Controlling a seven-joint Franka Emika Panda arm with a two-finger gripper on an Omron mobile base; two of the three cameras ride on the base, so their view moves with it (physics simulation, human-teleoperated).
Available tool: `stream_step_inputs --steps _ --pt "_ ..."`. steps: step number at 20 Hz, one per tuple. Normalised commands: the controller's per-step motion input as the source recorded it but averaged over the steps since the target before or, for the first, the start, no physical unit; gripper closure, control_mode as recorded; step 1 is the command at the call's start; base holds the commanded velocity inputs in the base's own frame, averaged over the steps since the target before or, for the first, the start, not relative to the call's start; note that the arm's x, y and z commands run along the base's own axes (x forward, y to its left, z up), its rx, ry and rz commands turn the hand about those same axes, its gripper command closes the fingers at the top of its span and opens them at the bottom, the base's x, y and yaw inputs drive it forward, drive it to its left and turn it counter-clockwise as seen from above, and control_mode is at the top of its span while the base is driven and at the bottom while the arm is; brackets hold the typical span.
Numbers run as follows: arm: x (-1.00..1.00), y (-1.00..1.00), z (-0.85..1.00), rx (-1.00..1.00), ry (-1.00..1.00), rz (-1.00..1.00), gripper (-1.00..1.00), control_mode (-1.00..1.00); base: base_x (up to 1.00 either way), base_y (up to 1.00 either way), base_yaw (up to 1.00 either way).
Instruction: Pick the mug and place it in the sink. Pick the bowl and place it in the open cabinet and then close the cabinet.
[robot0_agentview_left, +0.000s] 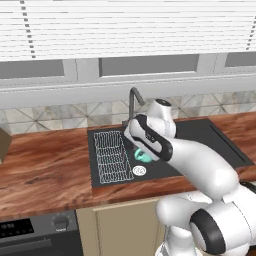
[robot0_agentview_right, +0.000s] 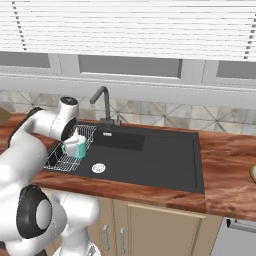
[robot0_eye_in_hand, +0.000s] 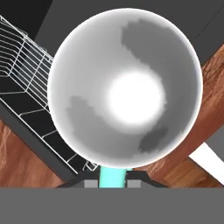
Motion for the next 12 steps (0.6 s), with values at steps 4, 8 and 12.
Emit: stream_step_inputs --steps 4,8,12 --pt "0.28 -0.51 0.00 0.00 0.07 0.09 1.00 -1.00 0.00 0.00 0.00" --pt "0.51 -0.51 0.00 -0.01 0.01 0.14 1.00 -1.00 0.00 0.00 0.00" --pt "0.55 -0.46 0.00 -0.01 0.00 0.19 1.00 -1.00 0.00 0.00 0.00"
